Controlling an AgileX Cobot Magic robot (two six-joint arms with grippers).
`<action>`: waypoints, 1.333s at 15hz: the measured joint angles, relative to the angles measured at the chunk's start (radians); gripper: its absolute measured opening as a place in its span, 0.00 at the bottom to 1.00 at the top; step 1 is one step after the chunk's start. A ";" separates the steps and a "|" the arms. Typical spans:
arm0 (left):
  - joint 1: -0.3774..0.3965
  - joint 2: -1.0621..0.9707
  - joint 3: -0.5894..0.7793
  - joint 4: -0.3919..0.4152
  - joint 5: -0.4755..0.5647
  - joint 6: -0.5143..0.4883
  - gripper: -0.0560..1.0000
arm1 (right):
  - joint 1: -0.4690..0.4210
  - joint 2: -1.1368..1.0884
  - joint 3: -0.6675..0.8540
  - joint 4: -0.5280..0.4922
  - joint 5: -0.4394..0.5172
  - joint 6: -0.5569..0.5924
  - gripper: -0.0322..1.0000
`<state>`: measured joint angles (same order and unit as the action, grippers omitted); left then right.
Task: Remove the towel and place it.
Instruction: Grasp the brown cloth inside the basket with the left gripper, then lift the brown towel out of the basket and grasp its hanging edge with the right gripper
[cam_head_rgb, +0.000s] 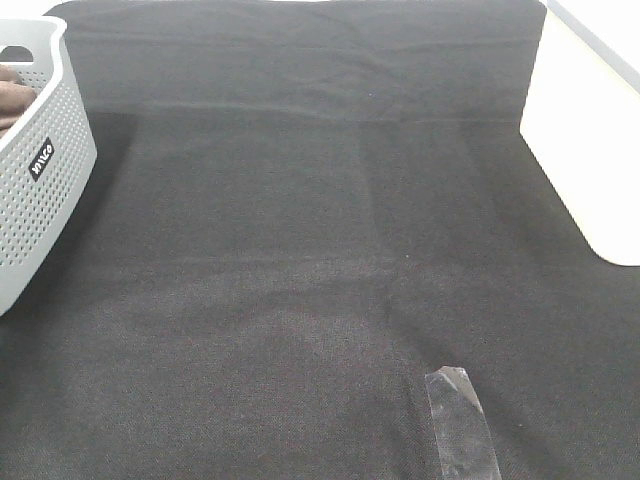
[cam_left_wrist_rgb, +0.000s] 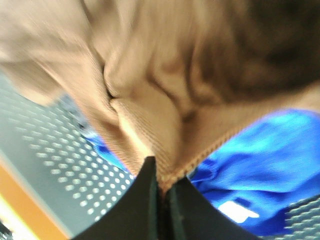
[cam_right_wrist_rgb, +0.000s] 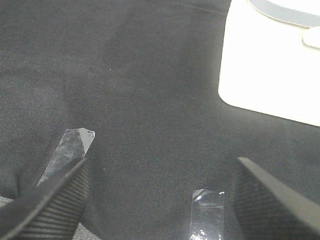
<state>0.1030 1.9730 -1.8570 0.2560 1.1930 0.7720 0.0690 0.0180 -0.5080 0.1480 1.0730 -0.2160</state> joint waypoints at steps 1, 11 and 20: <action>-0.029 -0.038 0.000 0.003 0.005 -0.029 0.05 | 0.000 0.000 0.000 0.000 0.000 0.000 0.76; -0.313 -0.447 0.000 0.072 0.013 -0.224 0.05 | 0.000 0.055 -0.016 0.115 -0.133 -0.028 0.76; -0.743 -0.461 -0.144 0.102 -0.048 -0.273 0.05 | 0.000 0.768 -0.017 1.224 -0.268 -1.269 0.76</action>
<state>-0.6400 1.5120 -2.0010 0.3580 1.1450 0.4990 0.0690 0.7860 -0.5250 1.3720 0.8050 -1.4850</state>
